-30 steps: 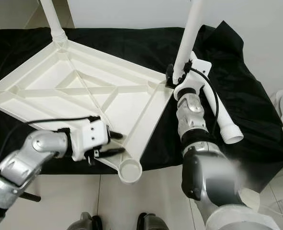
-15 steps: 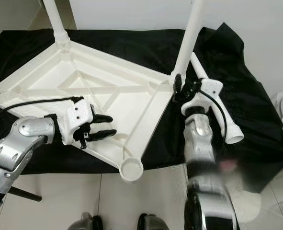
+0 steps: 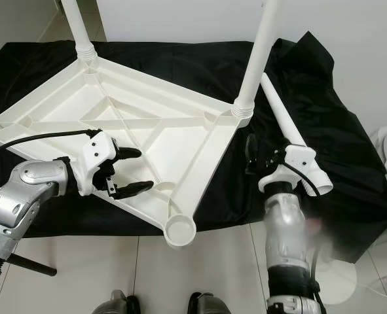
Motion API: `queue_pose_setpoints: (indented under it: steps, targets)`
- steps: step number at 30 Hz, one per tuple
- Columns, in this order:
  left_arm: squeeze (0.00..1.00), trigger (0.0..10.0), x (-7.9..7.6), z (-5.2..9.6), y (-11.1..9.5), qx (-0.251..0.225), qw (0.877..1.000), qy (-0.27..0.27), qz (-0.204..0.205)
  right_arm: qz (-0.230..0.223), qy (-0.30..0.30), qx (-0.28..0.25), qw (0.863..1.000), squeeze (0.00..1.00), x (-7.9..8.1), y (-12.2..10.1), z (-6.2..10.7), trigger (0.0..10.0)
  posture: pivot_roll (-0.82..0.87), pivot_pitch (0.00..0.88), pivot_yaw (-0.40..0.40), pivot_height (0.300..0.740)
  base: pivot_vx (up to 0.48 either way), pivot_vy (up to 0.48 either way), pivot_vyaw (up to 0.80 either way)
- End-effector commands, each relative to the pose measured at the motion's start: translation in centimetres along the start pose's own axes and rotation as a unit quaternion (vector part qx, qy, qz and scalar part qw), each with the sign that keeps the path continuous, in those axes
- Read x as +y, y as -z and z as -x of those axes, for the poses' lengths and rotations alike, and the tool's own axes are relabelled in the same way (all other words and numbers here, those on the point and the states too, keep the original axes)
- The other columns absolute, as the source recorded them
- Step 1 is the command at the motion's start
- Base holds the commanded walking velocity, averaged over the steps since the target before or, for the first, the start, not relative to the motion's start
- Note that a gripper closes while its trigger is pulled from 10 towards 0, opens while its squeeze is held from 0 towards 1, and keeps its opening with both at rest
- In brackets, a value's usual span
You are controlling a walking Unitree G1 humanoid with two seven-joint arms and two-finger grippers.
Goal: Building children table
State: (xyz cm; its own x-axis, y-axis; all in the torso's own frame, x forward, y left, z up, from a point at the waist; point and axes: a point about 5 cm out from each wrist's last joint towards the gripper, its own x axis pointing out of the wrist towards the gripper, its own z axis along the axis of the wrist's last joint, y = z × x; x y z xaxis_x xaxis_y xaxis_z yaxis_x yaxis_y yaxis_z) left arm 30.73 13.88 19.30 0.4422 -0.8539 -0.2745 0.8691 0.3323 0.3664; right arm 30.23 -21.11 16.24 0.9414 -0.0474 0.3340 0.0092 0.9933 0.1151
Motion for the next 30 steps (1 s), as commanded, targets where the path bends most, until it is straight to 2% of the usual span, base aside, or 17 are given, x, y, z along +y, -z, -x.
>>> queue_pose_setpoints:
  steps: [1, 2, 4, 8, 18, 21, 23, 30]
  targets:
    - [0.0, 10.0, -0.9, 0.0, 0.7, 0.026, 0.995, 0.091, -0.015, -0.002, 0.0, 0.008, 1.0, 0.0, 0.0, 0.1, 0.4, 10.0, -0.02, 0.112, 0.005, 0.74, 0.0, 0.0, 0.0]
    - [0.0, 10.0, -0.9, 0.0, 0.7, 0.026, 0.995, 0.091, -0.015, -0.002, 0.0, 0.008, 1.0, 0.0, 0.0, 0.1, 0.4, 10.0, -0.02, 0.112, 0.005, 0.74, 0.0, 0.0, 0.0]
    - [0.0, 10.0, -0.7, -0.1, 1.9, 0.065, 0.993, 0.094, -0.034, 0.001, 0.002, 0.012, 1.0, 0.0, -0.2, -0.3, 0.5, 10.0, -0.02, 0.104, 0.008, 0.74, 0.0, 0.0, 0.0]
    - [0.0, 10.0, -0.5, -0.2, 2.8, 0.091, 0.99, 0.092, -0.05, 0.001, 0.003, 0.012, 1.0, 0.0, -0.3, -0.6, 0.5, 10.0, -0.02, 0.099, 0.01, 0.74, 0.0, 0.0, 0.0]
    - [0.0, 10.0, -0.1, -1.2, 4.0, 0.118, 0.991, 0.056, -0.026, 0.005, 0.004, 0.014, 1.0, 0.0, -0.3, -0.9, 0.5, 10.0, -0.03, 0.09, 0.013, 0.74, 0.0, 0.0, 0.0]
    - [0.0, 10.0, 0.6, -1.6, 4.3, 0.133, 0.99, 0.028, -0.029, 0.004, 0.005, 0.016, 1.0, 0.0, -0.2, -1.0, 0.4, 10.0, -0.03, 0.091, 0.013, 0.74, 0.0, 0.0, 0.0]
    - [0.0, 10.0, 1.3, -2.2, 4.3, 0.141, 0.99, 0.012, -0.003, 0.004, 0.003, 0.018, 1.0, 0.0, -0.1, -1.1, 0.3, 10.0, -0.02, 0.098, 0.012, 0.74, 0.0, 0.0, 0.0]
    - [0.0, 10.0, 2.2, -2.8, 4.3, 0.16, 0.987, -0.008, 0.01, 0.007, 0.002, 0.018, 1.0, 0.0, -0.1, -1.2, 0.0, 10.0, -0.03, 0.107, 0.021, 0.74, 0.0, 0.0, 0.0]
